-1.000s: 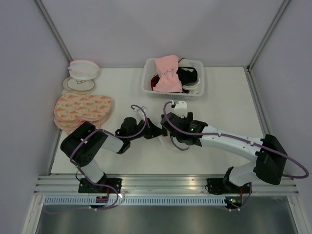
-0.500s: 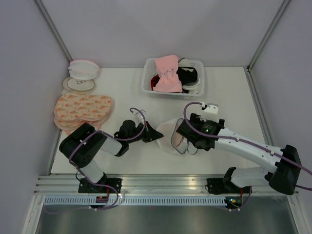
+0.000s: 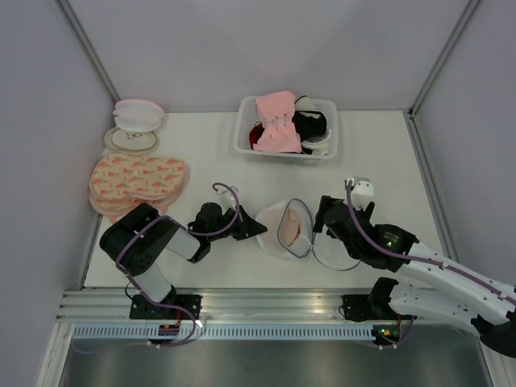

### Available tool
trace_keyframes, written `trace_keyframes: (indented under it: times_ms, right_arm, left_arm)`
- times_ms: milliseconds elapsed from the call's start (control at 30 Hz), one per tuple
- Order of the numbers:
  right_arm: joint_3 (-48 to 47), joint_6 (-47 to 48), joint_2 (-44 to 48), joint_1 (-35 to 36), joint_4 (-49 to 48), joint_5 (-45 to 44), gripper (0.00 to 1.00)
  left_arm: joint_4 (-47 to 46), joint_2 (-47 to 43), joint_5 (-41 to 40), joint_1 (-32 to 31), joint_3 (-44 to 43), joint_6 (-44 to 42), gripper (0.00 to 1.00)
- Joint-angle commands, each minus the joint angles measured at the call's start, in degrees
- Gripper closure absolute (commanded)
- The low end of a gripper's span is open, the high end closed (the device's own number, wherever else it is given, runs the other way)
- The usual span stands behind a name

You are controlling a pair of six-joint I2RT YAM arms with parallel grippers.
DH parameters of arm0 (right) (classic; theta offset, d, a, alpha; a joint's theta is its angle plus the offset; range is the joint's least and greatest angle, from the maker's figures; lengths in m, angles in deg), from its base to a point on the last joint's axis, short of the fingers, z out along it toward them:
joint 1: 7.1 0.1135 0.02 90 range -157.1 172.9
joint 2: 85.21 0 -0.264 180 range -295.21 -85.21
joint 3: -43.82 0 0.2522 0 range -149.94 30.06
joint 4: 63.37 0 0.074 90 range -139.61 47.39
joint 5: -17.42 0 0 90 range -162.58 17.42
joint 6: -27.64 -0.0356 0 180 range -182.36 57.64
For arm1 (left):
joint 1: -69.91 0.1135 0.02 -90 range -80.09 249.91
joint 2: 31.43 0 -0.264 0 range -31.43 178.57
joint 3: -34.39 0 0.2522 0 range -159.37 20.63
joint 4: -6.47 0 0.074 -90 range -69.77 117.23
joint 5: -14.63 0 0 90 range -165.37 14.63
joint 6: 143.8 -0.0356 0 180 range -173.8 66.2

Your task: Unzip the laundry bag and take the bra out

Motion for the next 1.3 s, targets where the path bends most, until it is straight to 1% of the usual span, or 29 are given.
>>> trace_keyframes:
  times_ms: [0,67,133,267,500,633,733,833,933,1033,1100,1133,1167,1233,1267]
  right_arm:
    - [4.5,13.37,2.37,-0.22,-22.13,14.51,0.09]
    - [5.2,13.91,-0.52,-0.57,-23.2,17.85,0.11]
    - [6.08,15.05,-3.41,-0.84,-26.62,21.62,0.13]
    - [7.84,15.41,-7.9,-1.19,-31.9,24.27,0.16]
    - [8.37,17.34,-16.61,-3.39,-39.97,29.45,0.26]
    - [7.93,16.81,-21.7,-4.53,-41.4,29.73,0.3]
    - [7.4,16.02,-24.08,-4.88,-39.64,26.93,0.32]
    - [8.36,15.76,-24.09,-5.06,-38.85,24.81,0.35]
    - [9.68,15.84,-23.65,-5.23,-40.07,25.59,0.36]
    - [11.26,16.28,-25.04,-6.11,-44.46,31.47,0.42]
    - [11.53,16.11,-26.97,-6.81,-47.19,35.34,0.49]
    - [11.88,15.76,-27.6,-6.99,-48.85,36.66,0.53]
    - [11.89,15.58,-28.04,-7.08,-50.17,38.33,0.61]
    - [11.62,15.32,-29.36,-6.99,-50.97,40.18,0.63]
    - [11.62,15.23,-29.53,-7.08,-51.5,41.06,0.77]
  left_arm:
    - [-5.56,1.22,1.39,0.24,0.62,1.69,0.98]
    - [-6.35,1.57,1.57,0.24,0.7,2.22,0.98]
    - [-6.97,1.66,1.74,0.24,0.79,2.66,0.98]
    - [-7.94,1.4,1.92,0.24,1.06,3.8,0.98]
    - [-8.55,0.87,2.18,0.24,1.58,4.24,0.98]
    - [-9.43,0.96,2.1,0.24,2.29,4.51,0.98]
    - [-9.61,0.61,2.1,0.24,2.64,4.59,0.98]
    - [-9.61,0.43,2.01,0.24,2.81,4.51,0.98]
    - [-9.69,0.52,2.01,0.24,2.9,4.51,0.98]
    - [-10.66,1.13,2.18,0.24,2.82,5.03,0.98]
    - [-11.27,1.48,2.36,0.24,2.81,5.3,0.98]
    - [-11.36,1.57,2.45,0.24,2.81,5.47,0.98]
    - [-11.37,1.48,2.45,0.24,2.9,5.47,0.98]
    - [-11.45,1.4,2.36,0.24,2.99,5.56,0.98]
    - [-11.54,1.4,2.36,0.24,2.99,5.73,0.98]
